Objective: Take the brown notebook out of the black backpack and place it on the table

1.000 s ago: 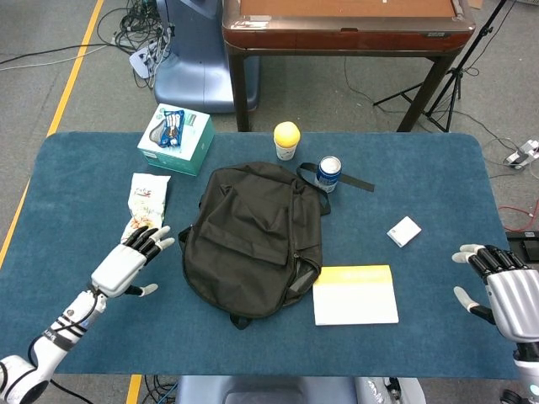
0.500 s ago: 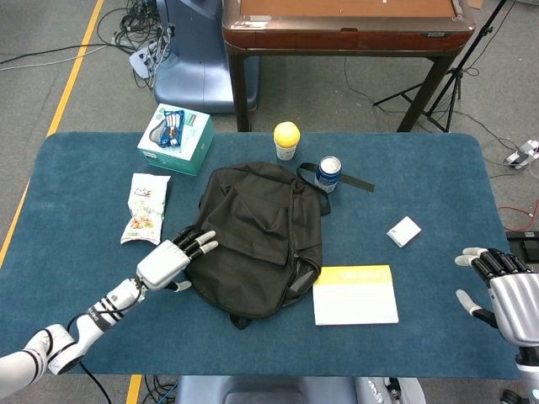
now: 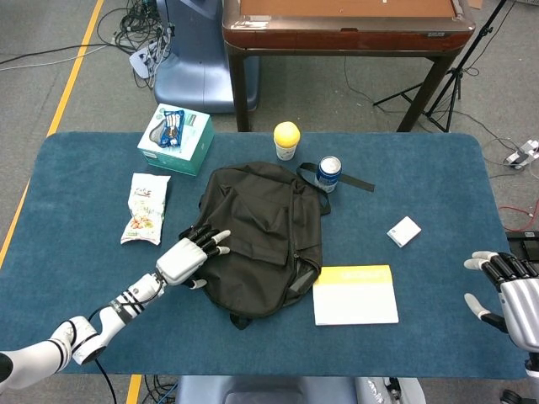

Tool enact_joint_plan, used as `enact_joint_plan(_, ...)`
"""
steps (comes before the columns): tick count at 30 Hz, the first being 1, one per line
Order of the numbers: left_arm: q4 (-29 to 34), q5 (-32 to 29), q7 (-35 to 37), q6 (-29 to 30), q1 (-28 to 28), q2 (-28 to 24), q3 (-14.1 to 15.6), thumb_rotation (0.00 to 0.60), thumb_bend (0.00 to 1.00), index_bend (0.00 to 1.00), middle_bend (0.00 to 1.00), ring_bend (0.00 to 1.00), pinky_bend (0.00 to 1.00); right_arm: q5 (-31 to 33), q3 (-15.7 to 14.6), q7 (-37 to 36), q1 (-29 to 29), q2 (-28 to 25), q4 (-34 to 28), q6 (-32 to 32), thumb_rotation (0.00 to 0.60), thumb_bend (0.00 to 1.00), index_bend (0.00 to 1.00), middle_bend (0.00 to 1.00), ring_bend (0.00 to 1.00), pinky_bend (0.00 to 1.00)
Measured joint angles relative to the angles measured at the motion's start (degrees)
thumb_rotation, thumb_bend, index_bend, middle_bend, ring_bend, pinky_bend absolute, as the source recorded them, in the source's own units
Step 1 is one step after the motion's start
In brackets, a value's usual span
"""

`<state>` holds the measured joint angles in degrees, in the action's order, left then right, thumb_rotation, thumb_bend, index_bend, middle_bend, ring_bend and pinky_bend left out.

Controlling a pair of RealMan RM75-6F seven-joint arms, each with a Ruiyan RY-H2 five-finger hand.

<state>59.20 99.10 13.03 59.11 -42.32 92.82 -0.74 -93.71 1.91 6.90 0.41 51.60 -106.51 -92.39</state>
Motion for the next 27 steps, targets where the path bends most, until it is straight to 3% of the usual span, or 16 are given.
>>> enact_joint_plan(6,1.03,-3.93,2.78,-0.76,-0.50,1.08,-1.38,0.600,0.51,0.55,0.00,0.00,0.00,-0.04,-0.10,-0.97,-0.20,0.14,0.82,0.03,0.600,0.20,0.38,0.32,0.27,0.37)
enact_joint_plan(11,3.46,-7.15,3.67,-1.25,-0.49,1.38,-2.89,0.600,0.68,0.67,0.05,0.00,0.00,-0.23,-0.13,-1.51,-0.21,0.23,1.24,0.17,0.600,0.20,0.38,0.32,0.27,0.37)
enact_joint_plan(23,15.97,-21.88,0.96,-6.03,-1.20,-0.49,-10.49,0.600,0.72,0.73,0.14,0.07,0.00,-3.00,-1.15,-1.85,1.08,0.40,1.40,2.85,0.600,0.20,0.38,0.32,0.27,0.37)
enact_joint_plan(27,18.61,-29.01,-3.00,-8.01,-2.59,-0.49,-14.02,0.600,0.72,0.73,0.19,0.19,0.08,-4.52,-1.73,-1.52,2.02,0.40,1.05,4.56,0.600,0.20,0.38,0.32,0.27,0.37)
